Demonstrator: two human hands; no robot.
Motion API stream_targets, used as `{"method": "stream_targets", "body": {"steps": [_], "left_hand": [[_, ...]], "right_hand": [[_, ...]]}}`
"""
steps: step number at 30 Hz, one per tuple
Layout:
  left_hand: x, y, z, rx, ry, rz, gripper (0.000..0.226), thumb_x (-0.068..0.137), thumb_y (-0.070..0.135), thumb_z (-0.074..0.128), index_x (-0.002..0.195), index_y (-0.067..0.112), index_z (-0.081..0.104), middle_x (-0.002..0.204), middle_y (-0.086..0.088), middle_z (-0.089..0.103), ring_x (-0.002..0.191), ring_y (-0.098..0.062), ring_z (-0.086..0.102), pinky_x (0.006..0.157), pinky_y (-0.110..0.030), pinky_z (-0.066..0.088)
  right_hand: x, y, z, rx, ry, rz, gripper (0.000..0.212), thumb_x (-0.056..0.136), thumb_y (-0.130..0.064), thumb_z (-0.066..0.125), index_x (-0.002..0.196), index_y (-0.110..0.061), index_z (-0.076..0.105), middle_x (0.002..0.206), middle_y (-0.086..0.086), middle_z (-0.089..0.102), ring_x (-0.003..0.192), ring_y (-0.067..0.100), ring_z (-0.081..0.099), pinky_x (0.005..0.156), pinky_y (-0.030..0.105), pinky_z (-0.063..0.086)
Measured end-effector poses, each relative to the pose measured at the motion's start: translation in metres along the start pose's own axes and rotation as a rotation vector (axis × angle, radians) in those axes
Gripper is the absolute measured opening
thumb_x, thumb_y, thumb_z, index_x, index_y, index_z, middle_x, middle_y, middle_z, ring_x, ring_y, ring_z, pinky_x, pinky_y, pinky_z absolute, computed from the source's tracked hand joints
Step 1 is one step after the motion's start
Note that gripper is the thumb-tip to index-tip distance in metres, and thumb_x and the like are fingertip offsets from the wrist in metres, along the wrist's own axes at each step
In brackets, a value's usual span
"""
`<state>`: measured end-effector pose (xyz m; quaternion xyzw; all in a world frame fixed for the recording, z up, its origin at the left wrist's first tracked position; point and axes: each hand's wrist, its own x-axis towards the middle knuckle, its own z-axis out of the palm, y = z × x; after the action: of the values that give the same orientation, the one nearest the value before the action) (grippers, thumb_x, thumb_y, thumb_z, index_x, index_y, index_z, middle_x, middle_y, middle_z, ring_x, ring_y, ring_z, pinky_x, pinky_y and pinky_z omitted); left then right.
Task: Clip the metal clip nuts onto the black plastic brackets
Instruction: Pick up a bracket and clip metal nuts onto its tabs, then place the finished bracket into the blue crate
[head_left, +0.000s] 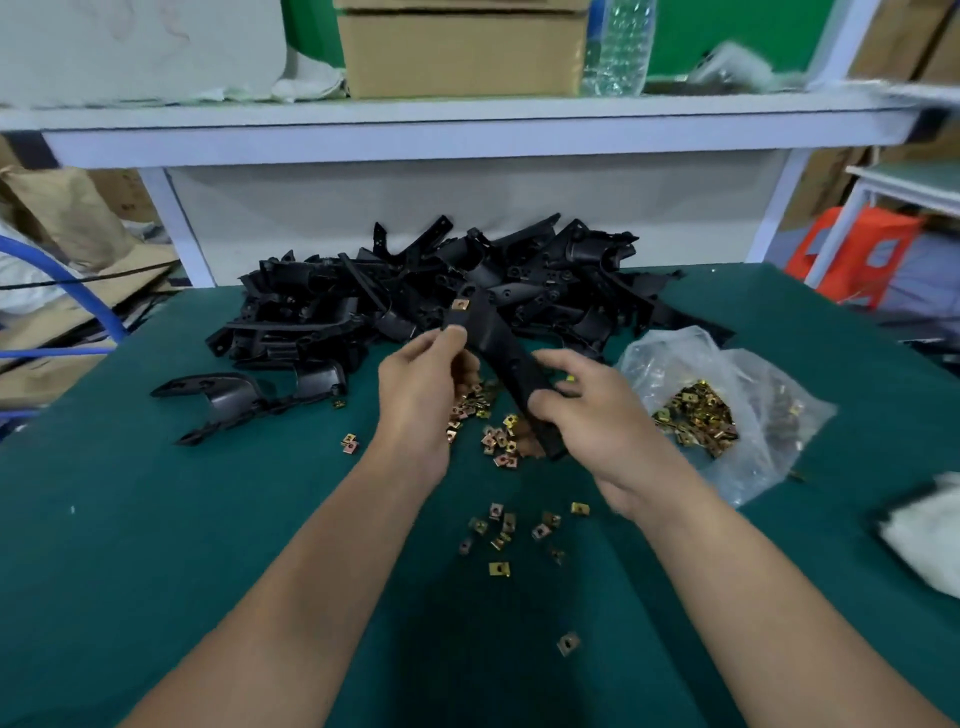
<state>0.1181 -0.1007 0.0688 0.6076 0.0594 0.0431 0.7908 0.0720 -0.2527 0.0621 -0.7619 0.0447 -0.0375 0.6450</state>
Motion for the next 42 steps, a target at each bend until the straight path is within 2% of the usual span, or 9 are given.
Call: {"method": "stream_targets", "body": {"steps": [10,19,25,28,30,34,37,39,42], "left_hand": [[-0.053,0.032,0.127,0.138,-0.43,-0.107,0.017,0.093,0.012,0.067,0.076,0.014,0.068,0.067,0.0,0.065,0.06,-0.01,0.057,0.056,-0.02,0.048],[-0.162,-0.034,0.267,0.256,-0.935,-0.284,0.017,0.094,0.011,0.063,0.108,0.015,0.072,0.104,-0.005,0.076,0.104,-0.016,0.074,0.087,-0.028,0.055],[-0.204,-0.066,0.329,0.372,-0.964,-0.387,0.007,0.092,0.008,0.065,0.087,0.009,0.07,0.082,-0.008,0.073,0.075,-0.016,0.073,0.07,-0.025,0.052],[-0.202,-0.059,0.359,0.346,-1.039,-0.435,0.012,0.093,0.021,0.07,0.102,0.014,0.066,0.104,-0.005,0.07,0.1,-0.017,0.07,0.085,-0.031,0.056],[-0.191,-0.043,0.378,0.343,-1.058,-0.322,0.02,0.093,0.033,0.071,0.108,0.023,0.062,0.107,0.005,0.062,0.099,-0.009,0.063,0.088,-0.035,0.054],[-0.163,-0.025,0.391,0.602,-1.033,0.037,0.035,0.087,0.045,0.07,0.116,0.03,0.057,0.11,0.011,0.057,0.098,-0.011,0.056,0.076,-0.028,0.041],[-0.137,-0.024,0.379,0.933,-1.098,0.314,0.01,0.086,0.034,0.067,0.093,0.027,0.068,0.138,0.004,0.055,0.108,-0.015,0.061,0.073,-0.028,0.04],[-0.118,-0.025,0.368,1.137,-1.075,0.506,0.02,0.084,0.015,0.062,0.099,0.026,0.07,0.161,0.007,0.036,0.13,-0.023,0.056,0.079,-0.031,0.046],[-0.099,-0.024,0.343,1.146,-0.963,0.592,0.027,0.079,0.004,0.055,0.084,0.027,0.069,0.097,0.008,0.074,0.091,-0.025,0.071,0.074,-0.038,0.059]], "right_hand": [[-0.079,-0.026,-0.125,0.403,0.309,0.058,0.03,0.093,0.007,0.054,0.109,-0.01,0.072,0.077,0.012,0.073,0.06,0.022,0.066,0.048,0.024,0.049],[-0.204,0.017,-0.238,0.644,0.646,0.136,0.024,0.096,0.008,0.048,0.107,0.001,0.069,0.093,0.018,0.071,0.073,0.026,0.07,0.062,0.029,0.058],[-0.243,0.031,-0.261,0.83,0.759,0.208,0.023,0.094,0.011,0.049,0.112,0.013,0.064,0.096,0.027,0.069,0.075,0.035,0.069,0.065,0.036,0.061],[-0.21,0.009,-0.306,0.857,0.879,0.256,0.011,0.094,0.01,0.048,0.098,0.014,0.058,0.091,0.029,0.065,0.069,0.037,0.067,0.052,0.035,0.06],[-0.167,-0.017,-0.36,0.858,1.005,0.21,0.014,0.103,-0.007,0.051,0.096,0.004,0.058,0.092,0.023,0.06,0.067,0.033,0.066,0.052,0.037,0.061],[-0.097,-0.026,-0.403,0.633,1.033,0.366,0.045,0.106,-0.044,0.044,0.134,-0.01,0.054,0.115,0.019,0.059,0.099,0.036,0.059,0.093,0.054,0.053],[-0.061,0.001,-0.348,0.594,0.911,0.321,0.041,0.104,-0.039,0.045,0.126,-0.008,0.06,0.114,0.021,0.069,0.085,0.027,0.06,0.08,0.042,0.053],[-0.046,0.009,-0.305,0.653,0.847,0.274,0.028,0.101,-0.03,0.052,0.103,-0.01,0.071,0.086,0.011,0.075,0.063,0.021,0.064,0.062,0.033,0.057],[-0.037,0.008,-0.265,0.744,0.753,0.24,0.025,0.099,-0.026,0.058,0.084,-0.015,0.074,0.074,0.003,0.073,0.059,0.017,0.065,0.055,0.028,0.056]]}}
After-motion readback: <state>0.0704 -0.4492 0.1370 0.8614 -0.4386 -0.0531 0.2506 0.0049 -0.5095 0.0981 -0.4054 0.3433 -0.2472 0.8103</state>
